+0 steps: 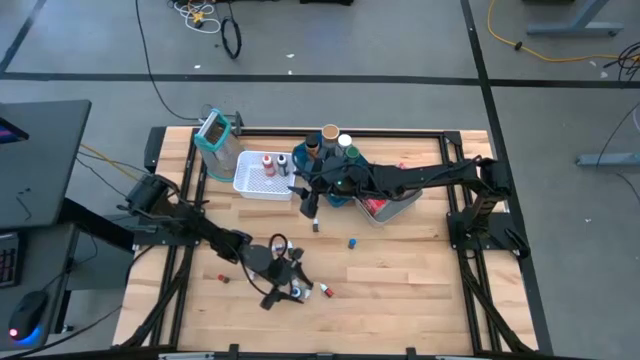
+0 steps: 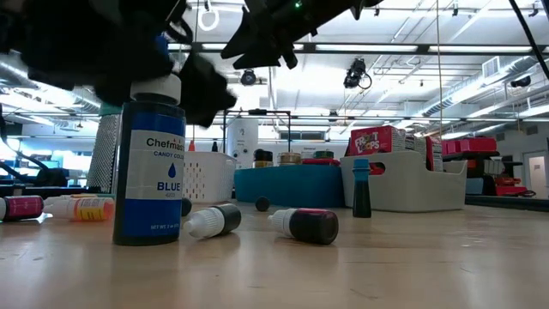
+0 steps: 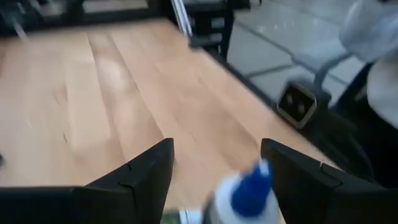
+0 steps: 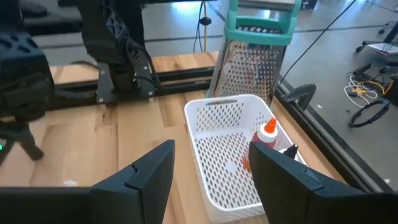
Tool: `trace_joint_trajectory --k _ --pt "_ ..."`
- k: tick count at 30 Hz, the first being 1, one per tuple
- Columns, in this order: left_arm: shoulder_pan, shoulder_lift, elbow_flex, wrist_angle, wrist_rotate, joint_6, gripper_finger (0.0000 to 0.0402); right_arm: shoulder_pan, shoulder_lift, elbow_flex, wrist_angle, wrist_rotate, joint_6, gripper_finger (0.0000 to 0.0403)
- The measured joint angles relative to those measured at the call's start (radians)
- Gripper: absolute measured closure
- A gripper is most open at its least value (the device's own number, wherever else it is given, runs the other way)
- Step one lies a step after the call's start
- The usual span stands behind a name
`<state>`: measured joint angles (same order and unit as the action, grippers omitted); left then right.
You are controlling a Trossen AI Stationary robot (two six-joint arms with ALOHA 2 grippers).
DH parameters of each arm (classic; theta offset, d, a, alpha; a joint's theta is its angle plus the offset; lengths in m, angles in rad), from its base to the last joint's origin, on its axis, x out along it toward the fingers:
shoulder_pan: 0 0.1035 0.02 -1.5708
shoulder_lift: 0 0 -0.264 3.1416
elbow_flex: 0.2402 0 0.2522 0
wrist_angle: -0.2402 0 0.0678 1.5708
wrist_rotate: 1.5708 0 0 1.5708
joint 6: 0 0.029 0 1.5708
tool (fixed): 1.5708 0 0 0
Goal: Pick & Place Kitchen Items
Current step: Put the blue food coloring bottle into the white bin
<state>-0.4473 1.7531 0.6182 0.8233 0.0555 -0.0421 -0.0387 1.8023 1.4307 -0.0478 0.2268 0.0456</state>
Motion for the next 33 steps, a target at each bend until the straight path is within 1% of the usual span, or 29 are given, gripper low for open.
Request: trace_joint_trajectory --k 2,4,6,9,10,11,14,17,19,22,25,27,29,31,33 --pt "-0.001 0.000 0.000 -0.052 0.002 -0.030 0.0157 0.000 0.000 0.000 -0.017 0.000 -0.002 0.0188" --pt "0.000 0.000 0.000 -0.067 0.002 -0.044 0.0173 0.000 0.000 0.000 -0.023 0.000 -0.001 0.0188" --pt "0.000 0.000 0.000 -0.067 0.000 -0.042 0.0200 0.000 0.000 0.000 -0.022 0.000 -0.001 0.0188" --pt "0.000 0.000 0.000 -0.058 -0.023 -0.016 0.0252 0.000 0.000 0.000 -0.022 0.000 -0.001 0.0188" --pt "0.000 0.000 0.000 -0.048 -0.038 -0.004 0.0261 0.000 0.000 0.000 -0.022 0.000 -0.002 0.0188" --pt "0.000 0.000 0.000 -0.040 -0.057 -0.003 0.0261 0.000 0.000 0.000 -0.021 0.000 -0.002 0.0188" --pt "0.000 0.000 0.000 -0.017 -0.172 -0.017 0.0261 0.000 0.000 0.000 -0.023 0.000 -0.002 0.0188" --pt "0.001 -0.005 0.000 0.007 -0.265 -0.030 0.0261 0.000 0.000 0.000 -0.022 0.000 0.002 0.0188" --pt "0.000 -0.027 0.000 -0.023 -0.345 -0.030 0.0261 0.000 0.000 0.000 -0.023 0.000 0.008 0.0188" --pt "0.001 -0.092 -0.001 -0.146 -0.504 -0.032 0.0261 0.000 0.000 0.000 -0.042 0.012 -0.001 0.0188" --pt "0.004 -0.204 -0.001 -0.299 -0.694 -0.033 0.0261 0.000 -0.003 0.000 -0.110 0.087 -0.002 0.0188" --pt "0.005 -0.293 -0.001 -0.415 -0.822 -0.033 0.0261 0.000 -0.015 -0.001 -0.191 0.150 0.004 0.0188" --pt "0.017 -0.395 -0.001 -0.524 -0.918 -0.033 0.0261 0.000 -0.035 -0.001 -0.288 0.219 0.041 0.0188" --pt "0.042 -0.507 -0.001 -0.622 -0.971 -0.033 0.0261 0.000 -0.056 -0.001 -0.400 0.279 0.096 0.0188" --pt "0.080 -0.620 -0.001 -0.715 -0.997 -0.040 0.0261 0.000 -0.073 -0.001 -0.493 0.328 0.155 0.0188"
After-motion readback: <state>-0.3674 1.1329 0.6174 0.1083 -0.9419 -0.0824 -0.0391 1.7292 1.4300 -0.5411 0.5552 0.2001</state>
